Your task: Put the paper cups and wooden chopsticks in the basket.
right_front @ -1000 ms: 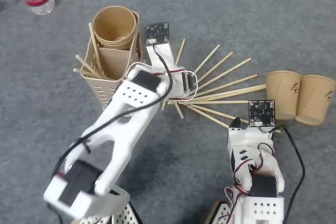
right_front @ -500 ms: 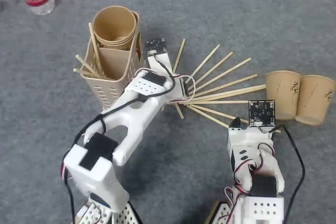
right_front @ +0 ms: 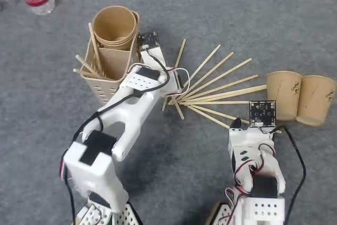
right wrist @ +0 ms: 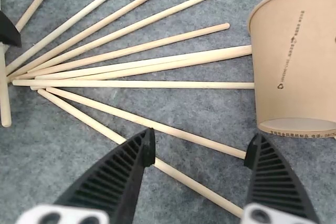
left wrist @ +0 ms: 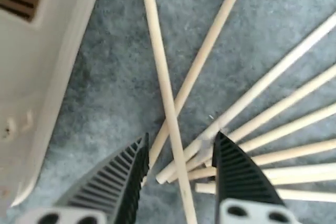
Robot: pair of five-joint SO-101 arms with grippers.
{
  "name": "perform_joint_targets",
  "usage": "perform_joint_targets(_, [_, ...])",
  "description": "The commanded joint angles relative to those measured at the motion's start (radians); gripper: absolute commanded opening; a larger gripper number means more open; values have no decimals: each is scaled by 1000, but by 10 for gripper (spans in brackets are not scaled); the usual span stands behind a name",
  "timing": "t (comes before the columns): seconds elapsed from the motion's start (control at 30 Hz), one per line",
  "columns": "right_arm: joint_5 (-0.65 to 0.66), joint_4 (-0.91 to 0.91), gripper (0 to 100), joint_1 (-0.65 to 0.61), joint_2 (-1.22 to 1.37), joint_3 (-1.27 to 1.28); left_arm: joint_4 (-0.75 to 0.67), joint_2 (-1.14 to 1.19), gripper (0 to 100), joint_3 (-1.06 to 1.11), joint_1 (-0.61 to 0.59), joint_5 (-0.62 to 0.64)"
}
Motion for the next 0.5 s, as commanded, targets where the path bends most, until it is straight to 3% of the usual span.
perform_joint_targets(0.0, [14,-1,284,5,-10,-5,-20,55,187,-79,-9,14])
perform_joint_targets(0.13, [14,1,284,5,-10,-5,69,138,185,-202,-9,14])
perform_joint_targets(0.37, [14,1,284,5,-10,-5,218,258,7,-380,-9,9])
perform_joint_targets(0.47, [14,1,284,5,-10,-5,239,270,13,-401,-8,8])
